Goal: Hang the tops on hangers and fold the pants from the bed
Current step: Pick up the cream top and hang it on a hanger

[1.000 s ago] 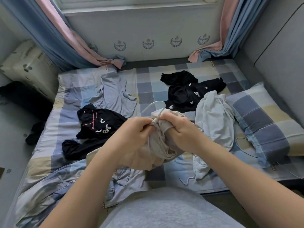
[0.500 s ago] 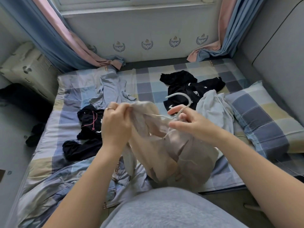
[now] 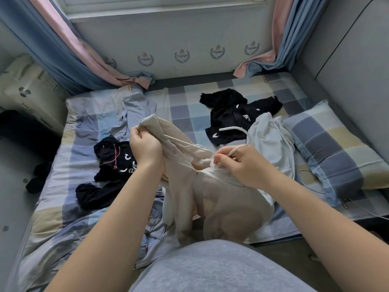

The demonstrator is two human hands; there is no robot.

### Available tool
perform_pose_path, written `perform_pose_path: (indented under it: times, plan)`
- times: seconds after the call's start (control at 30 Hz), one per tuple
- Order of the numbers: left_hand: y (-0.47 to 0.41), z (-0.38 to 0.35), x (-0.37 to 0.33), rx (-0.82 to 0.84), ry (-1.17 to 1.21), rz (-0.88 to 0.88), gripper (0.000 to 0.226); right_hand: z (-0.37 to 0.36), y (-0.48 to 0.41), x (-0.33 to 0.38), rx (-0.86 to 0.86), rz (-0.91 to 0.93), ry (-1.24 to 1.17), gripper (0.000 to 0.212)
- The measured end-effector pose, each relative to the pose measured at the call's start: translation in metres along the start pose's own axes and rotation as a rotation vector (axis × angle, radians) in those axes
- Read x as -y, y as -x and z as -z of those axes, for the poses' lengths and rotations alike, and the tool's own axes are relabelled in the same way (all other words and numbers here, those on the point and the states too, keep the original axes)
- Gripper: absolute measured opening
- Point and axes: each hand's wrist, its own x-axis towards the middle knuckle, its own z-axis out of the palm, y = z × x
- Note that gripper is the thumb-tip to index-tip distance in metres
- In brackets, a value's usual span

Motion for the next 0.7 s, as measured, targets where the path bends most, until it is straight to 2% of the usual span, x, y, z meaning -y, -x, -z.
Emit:
perform_pose_path:
  times: [0.1,0.17,0.27,0.33,0.4,0.5,0.6,0.7]
  plan:
    - [-0.004,0.001,0.004,0.033,-0.055,-0.087,0.027,0.001,0.002,0.000,0.000,-0.023,-0.018,0.025]
    - [-0.005,0.000,0.004,0.041,-0.058,-0.064,0.024,0.004,0.002,0.000,-0.001,-0.054,-0.013,0.025]
    - [-0.014,-0.005,-0.004,0.046,0.194,0.197,0.020,0.006,0.002,0.003,-0.006,-0.071,0.050,0.027]
    - [-0.021,-0.005,-0.005,0.071,0.236,0.275,0.020,0.006,0.002,0.006,-0.001,-0.079,0.059,0.028]
    - [-0.027,-0.003,-0.003,0.111,0.021,0.123,0.020,0.007,0.003,0.007,-0.006,-0.077,0.043,0.027]
    - [-0.030,0.001,-0.005,0.189,-0.292,-0.317,0.021,0.011,0.003,0.009,-0.032,-0.056,0.056,0.028]
    - [-0.021,-0.003,-0.022,0.337,-0.380,-0.660,0.021,0.009,0.000,0.015,0.016,-0.048,0.309,0.034]
    - [-0.008,-0.012,-0.043,0.523,-0.448,-0.841,0.019,0.005,-0.011,0.020,0.108,-0.149,0.524,0.030]
